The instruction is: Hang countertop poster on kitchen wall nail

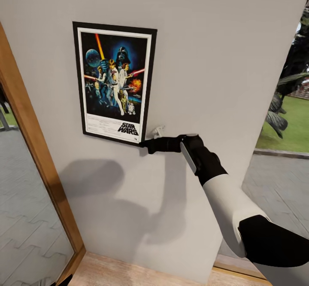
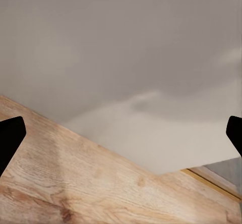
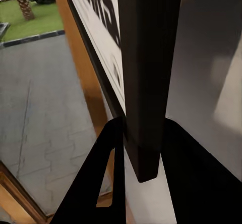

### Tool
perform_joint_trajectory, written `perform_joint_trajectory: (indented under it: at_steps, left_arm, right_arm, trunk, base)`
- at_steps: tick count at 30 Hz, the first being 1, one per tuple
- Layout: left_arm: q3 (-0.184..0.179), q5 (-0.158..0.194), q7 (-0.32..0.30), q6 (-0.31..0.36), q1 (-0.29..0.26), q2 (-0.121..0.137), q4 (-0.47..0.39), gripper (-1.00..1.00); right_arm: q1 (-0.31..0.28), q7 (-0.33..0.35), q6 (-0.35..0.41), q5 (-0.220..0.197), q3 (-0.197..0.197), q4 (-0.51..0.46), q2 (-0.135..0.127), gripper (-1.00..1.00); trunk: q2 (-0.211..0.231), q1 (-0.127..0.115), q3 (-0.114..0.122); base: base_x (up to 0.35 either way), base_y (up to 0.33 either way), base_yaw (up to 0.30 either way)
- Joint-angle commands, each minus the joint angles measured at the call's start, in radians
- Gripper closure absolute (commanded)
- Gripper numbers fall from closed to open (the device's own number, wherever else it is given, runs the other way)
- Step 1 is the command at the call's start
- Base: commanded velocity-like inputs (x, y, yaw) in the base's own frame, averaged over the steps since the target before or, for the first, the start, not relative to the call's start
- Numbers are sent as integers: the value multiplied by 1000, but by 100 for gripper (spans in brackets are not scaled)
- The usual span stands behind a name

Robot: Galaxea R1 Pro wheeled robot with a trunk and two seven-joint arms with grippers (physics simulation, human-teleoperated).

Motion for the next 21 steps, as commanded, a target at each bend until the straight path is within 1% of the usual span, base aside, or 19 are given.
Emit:
perform_joint_trajectory:
  at_steps: [1,6,7,12,18,19,21]
  left_arm:
    - [-8,7,-1,-6,-1,1,1,-100]
    - [-8,7,-1,-6,-1,1,1,-100]
    - [-8,7,-2,-6,-1,0,1,-100]
    - [-8,7,-6,-7,-1,5,0,-100]
    - [-8,7,-7,-8,-1,7,-1,-100]
    - [-8,7,-7,-9,-1,7,-1,-100]
    - [-8,7,-7,-9,-1,7,-1,-100]
  right_arm:
    - [0,-4,13,0,-1,2,0,100]
    - [0,-4,10,0,-1,2,0,100]
    - [3,-4,10,-2,6,-5,-2,100]
    - [7,-5,27,-21,31,-27,4,100]
    - [8,-6,49,-38,39,-27,6,100]
    - [8,-6,71,-54,40,-27,6,100]
    - [8,-6,71,-55,41,-27,6,100]
  trunk:
    - [-1,1,-1]
    - [-1,1,-1]
    - [-1,1,-1]
    - [-1,1,-1]
    - [-1,1,-1]
    - [-1,1,-1]
    - [-1,1,-1]
  base:
    - [0,0,0]
    - [0,0,0]
    - [0,0,0]
    - [0,0,0]
    - [0,0,0]
    - [0,0,0]
    - [0,0,0]
